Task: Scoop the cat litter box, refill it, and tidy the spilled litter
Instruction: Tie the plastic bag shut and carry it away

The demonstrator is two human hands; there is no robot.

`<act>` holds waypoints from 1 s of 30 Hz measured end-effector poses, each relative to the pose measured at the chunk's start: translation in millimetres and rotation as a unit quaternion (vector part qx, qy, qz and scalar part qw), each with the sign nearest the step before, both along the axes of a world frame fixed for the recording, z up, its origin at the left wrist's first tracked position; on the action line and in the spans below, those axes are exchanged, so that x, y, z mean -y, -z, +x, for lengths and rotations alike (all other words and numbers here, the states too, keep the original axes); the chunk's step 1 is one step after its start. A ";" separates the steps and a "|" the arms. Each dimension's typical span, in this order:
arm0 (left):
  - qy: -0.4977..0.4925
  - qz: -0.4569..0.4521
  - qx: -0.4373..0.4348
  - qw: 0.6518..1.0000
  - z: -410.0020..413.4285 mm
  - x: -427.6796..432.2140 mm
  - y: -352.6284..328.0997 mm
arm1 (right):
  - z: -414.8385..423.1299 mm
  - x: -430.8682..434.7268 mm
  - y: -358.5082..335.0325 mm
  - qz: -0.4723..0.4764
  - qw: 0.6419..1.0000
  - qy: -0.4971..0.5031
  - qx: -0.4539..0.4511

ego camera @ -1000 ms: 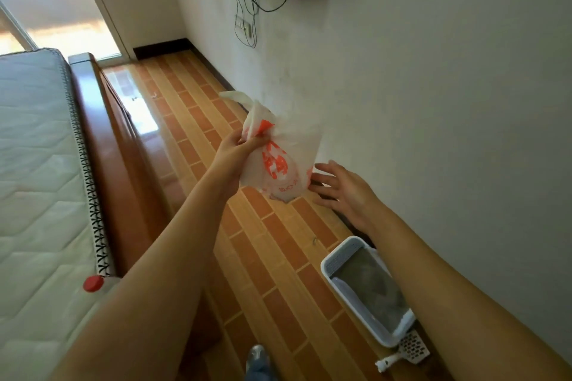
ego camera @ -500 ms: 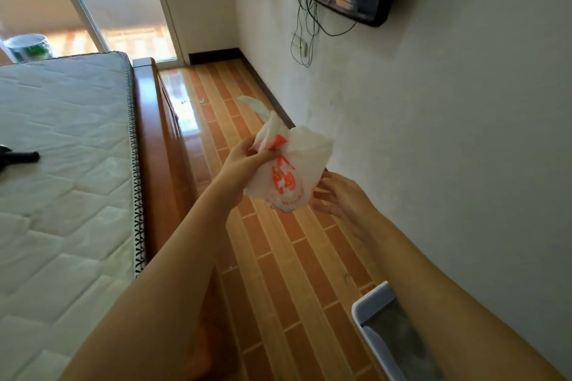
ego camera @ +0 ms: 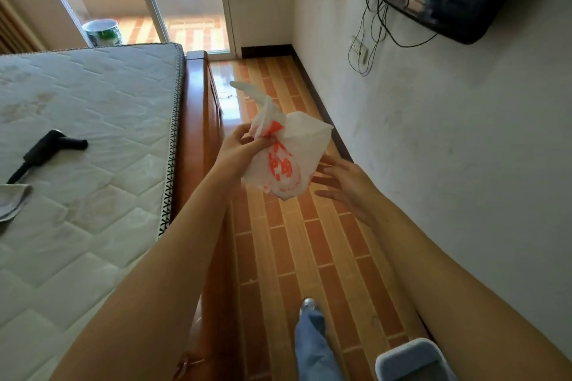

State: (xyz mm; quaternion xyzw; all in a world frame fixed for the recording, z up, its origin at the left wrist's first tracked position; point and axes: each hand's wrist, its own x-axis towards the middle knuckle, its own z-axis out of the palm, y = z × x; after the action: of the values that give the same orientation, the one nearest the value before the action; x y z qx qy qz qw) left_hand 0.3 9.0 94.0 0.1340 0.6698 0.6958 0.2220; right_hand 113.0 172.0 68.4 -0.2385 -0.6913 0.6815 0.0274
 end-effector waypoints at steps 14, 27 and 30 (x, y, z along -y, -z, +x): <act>-0.091 -0.029 0.013 0.995 -157.5 -119.8 3.3 | -188.8 -133.7 6.5 0.002 0.995 -0.095 0.017; -0.122 -0.009 0.033 0.992 -374.8 -156.4 25.3 | -419.0 -174.3 17.4 0.027 0.992 -0.120 0.013; -0.117 -0.003 0.038 0.992 -442.6 -162.0 23.8 | -488.9 -180.6 16.0 0.013 0.992 -0.125 0.016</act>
State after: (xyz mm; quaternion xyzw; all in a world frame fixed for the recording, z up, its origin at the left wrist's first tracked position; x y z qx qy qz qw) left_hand -442.4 171.0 70.2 0.0277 0.6737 0.7198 0.1651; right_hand -376.0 352.6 52.4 -0.1611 -0.7246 0.6668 -0.0662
